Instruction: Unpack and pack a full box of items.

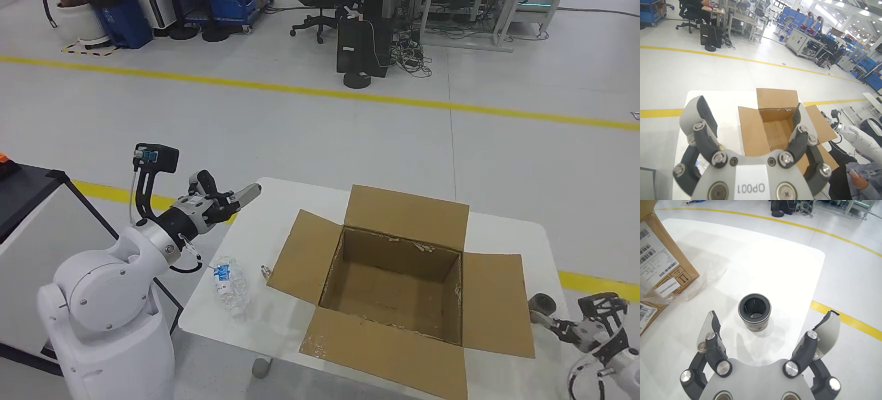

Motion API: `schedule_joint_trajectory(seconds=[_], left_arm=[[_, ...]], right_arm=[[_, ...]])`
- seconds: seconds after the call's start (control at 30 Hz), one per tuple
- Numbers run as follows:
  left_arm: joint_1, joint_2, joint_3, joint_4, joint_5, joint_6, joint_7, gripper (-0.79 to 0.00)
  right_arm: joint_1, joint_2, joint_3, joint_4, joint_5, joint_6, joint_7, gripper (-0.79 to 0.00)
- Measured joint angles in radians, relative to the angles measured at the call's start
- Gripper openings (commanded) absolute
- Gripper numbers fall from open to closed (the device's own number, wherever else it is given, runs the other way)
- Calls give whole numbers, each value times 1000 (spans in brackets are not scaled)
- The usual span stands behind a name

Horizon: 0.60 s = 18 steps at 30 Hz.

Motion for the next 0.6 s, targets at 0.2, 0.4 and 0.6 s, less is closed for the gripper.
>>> schedule_joint_trajectory(seconds=[0.2,0.4,0.6], left_arm=[[0,0,0,0,0,0,0,0],[0,0,0,0,0,0,0,0],[0,0,0,0,0,0,0,0]], right_arm=[[72,-16,-52,49,-21,-21,24,0],[118,-30,-81,93,-29,-43,24,0],[152,-38,-94,139,-38,-74,32,-6]])
